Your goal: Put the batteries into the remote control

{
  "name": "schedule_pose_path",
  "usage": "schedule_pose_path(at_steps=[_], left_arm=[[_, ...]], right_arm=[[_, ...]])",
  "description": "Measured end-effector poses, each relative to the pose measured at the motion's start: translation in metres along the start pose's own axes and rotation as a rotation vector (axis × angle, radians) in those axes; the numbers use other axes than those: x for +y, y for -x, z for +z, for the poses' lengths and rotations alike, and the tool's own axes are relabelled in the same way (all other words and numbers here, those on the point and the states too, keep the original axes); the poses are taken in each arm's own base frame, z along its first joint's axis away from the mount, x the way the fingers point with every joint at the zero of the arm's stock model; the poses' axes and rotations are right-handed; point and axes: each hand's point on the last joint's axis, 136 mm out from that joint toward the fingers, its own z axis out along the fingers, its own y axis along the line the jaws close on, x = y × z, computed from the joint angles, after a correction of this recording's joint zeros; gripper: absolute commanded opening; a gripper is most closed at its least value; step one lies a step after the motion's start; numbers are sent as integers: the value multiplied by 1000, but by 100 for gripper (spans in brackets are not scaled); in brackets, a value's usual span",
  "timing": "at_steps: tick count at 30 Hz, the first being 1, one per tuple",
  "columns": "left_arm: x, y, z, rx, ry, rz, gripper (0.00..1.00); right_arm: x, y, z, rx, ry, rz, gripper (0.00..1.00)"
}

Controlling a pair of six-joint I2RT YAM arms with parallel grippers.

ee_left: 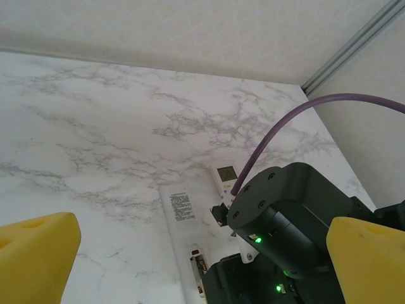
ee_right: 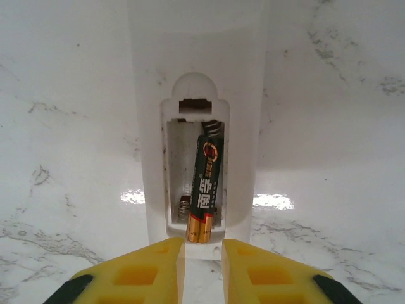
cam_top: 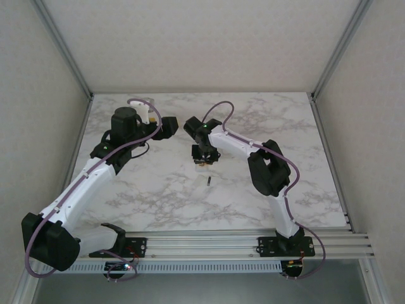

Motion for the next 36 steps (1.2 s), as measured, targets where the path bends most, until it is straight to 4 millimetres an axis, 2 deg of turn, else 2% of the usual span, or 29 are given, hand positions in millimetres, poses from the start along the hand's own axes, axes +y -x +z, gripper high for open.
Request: schedule_pose_path(at_steps=[5,12,24,36], left_arm=[[0,0,0,0,0,0,100],[0,0,0,0,0,1,99],[1,0,0,1,4,4,100],[1,0,0,2,4,7,100]], right_arm=[[0,8,0,-8,5,12,19],[-2,9,12,9,-10,20,15],[-3,12,13,4,-21,21,9],[-5,16,16,10,-53,17,10]])
